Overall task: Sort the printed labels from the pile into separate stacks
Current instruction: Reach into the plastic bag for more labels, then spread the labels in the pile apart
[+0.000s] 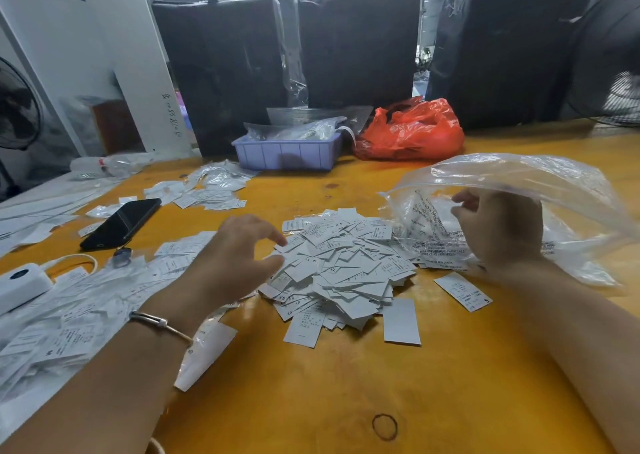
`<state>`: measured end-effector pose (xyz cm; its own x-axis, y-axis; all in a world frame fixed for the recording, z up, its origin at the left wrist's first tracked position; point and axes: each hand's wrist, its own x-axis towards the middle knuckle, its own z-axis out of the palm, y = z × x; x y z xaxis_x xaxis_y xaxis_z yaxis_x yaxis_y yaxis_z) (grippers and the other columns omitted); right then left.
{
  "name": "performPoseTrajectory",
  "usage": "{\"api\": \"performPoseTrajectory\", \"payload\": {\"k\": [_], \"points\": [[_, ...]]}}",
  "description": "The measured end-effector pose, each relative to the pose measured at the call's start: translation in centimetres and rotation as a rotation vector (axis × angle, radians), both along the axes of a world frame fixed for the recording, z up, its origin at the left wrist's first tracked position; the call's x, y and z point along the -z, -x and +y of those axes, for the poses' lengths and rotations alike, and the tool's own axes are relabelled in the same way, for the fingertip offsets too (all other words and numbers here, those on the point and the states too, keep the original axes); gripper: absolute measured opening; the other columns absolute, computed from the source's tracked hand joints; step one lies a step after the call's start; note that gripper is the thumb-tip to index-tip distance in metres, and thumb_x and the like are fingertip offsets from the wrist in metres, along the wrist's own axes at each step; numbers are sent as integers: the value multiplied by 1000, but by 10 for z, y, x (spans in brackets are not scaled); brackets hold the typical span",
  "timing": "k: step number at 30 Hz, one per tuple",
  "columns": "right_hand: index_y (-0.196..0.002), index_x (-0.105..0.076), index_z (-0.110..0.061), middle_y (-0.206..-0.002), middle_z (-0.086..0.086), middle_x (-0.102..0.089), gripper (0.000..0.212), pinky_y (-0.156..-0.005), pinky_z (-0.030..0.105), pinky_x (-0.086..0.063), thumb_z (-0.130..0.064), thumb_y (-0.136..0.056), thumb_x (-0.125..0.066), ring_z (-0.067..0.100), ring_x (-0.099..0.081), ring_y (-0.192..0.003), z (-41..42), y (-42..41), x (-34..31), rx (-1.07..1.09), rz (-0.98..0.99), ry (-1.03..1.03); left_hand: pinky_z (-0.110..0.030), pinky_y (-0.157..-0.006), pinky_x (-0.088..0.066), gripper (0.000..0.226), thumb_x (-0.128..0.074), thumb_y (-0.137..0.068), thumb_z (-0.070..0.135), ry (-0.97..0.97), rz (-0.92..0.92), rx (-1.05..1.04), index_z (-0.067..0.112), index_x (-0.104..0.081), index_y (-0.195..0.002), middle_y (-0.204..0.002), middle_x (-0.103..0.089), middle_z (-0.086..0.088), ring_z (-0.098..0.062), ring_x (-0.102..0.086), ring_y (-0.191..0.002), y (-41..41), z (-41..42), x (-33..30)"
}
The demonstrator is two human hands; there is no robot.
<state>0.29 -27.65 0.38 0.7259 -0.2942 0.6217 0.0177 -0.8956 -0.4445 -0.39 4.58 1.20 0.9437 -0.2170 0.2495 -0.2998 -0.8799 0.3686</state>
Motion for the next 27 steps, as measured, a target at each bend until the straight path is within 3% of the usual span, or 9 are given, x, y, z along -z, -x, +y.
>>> {"api": "performPoseTrajectory", "payload": {"k": [2, 4, 7, 9, 14, 19, 22, 24, 27], "points": [[-91, -74, -8, -84, 10, -73, 9, -83, 41, -53, -10, -83, -71, 27, -68, -82, 11, 8, -6, -111, -61, -128, -31, -99, -37, 20, -67, -85, 48, 44, -5, 151, 40, -64, -103, -123, -51, 23, -4, -41, -124, 5, -9, 1], [-84, -74, -10, -77, 5, -73, 7, -74, 31, -56, -6, -79, -75, 17, -68, -73, 27, 19, -13, -310, -43, -361, -28, -98, -42, 40, -61, -77, 64, 128, 32, 253, 39, -66, -108, -122, -53, 27, 2, -45, -120, 9, -17, 0], [-81, -72, -8, -72, 5, -72, 11, -65, 21, -56, 0, -74, -75, 11, -66, -63, 51, 34, -21, -742, 177, -738, -16, -92, -46, 51, -62, -73, 68, 275, 94, 345, 41, -62, -117, -125, -53, 30, 9, -49, -118, 16, -25, -5], [-84, -71, -4, -70, 7, -71, 13, -63, 22, -54, -3, -71, -74, 15, -64, -62, 61, 40, -20, -945, 316, -811, -11, -83, -49, 54, -66, -75, 64, 360, 149, 376, 44, -57, -123, -123, -57, 29, 10, -53, -116, 19, -27, -8], [-87, -67, 9, -71, 11, -70, 18, -62, 25, -55, 5, -70, -73, 19, -66, -63, 80, 51, -13, -1128, 344, -746, -24, -81, -57, 48, -80, -76, 42, 515, 394, 462, 24, -64, -118, -107, -74, 3, -12, -70, -100, 25, -30, -14], [-89, -66, 9, -78, 22, -71, 18, -72, 35, -59, 5, -72, -73, 27, -70, -68, 78, 49, -14, -1073, 228, -691, -25, -65, -58, 23, -75, -74, 21, 589, 356, 403, 9, -74, -93, -80, -75, -11, -22, -70, -69, 26, -29, -16], [-93, -71, -3, -83, 6, -73, 17, -79, 33, -57, 7, -79, -69, 15, -70, -75, 61, 40, -21, -932, 205, -319, -22, -62, -56, 5, -73, -83, 12, 614, 269, 293, 10, -74, -87, -76, -74, -8, -20, -69, -67, 23, -26, -15], [-95, -72, -19, -93, -8, -71, 23, -83, 29, -52, -5, -76, -74, 3, -64, -87, 51, 36, -21, -879, 348, -6, -21, -62, -55, 3, -70, -86, 9, 650, 225, 219, 9, -72, -87, -75, -74, -8, -17, -69, -67, 21, -24, -14], [-95, -69, -30, -102, -13, -62, 26, -90, 33, -46, -23, -71, -79, 3, -54, -100, 50, 35, -13, -843, 525, 187, -25, -67, -56, 4, -66, -90, 9, 642, 218, 146, 8, -70, -90, -78, -75, -4, -16, -70, -72, 20, -23, -13]]}}
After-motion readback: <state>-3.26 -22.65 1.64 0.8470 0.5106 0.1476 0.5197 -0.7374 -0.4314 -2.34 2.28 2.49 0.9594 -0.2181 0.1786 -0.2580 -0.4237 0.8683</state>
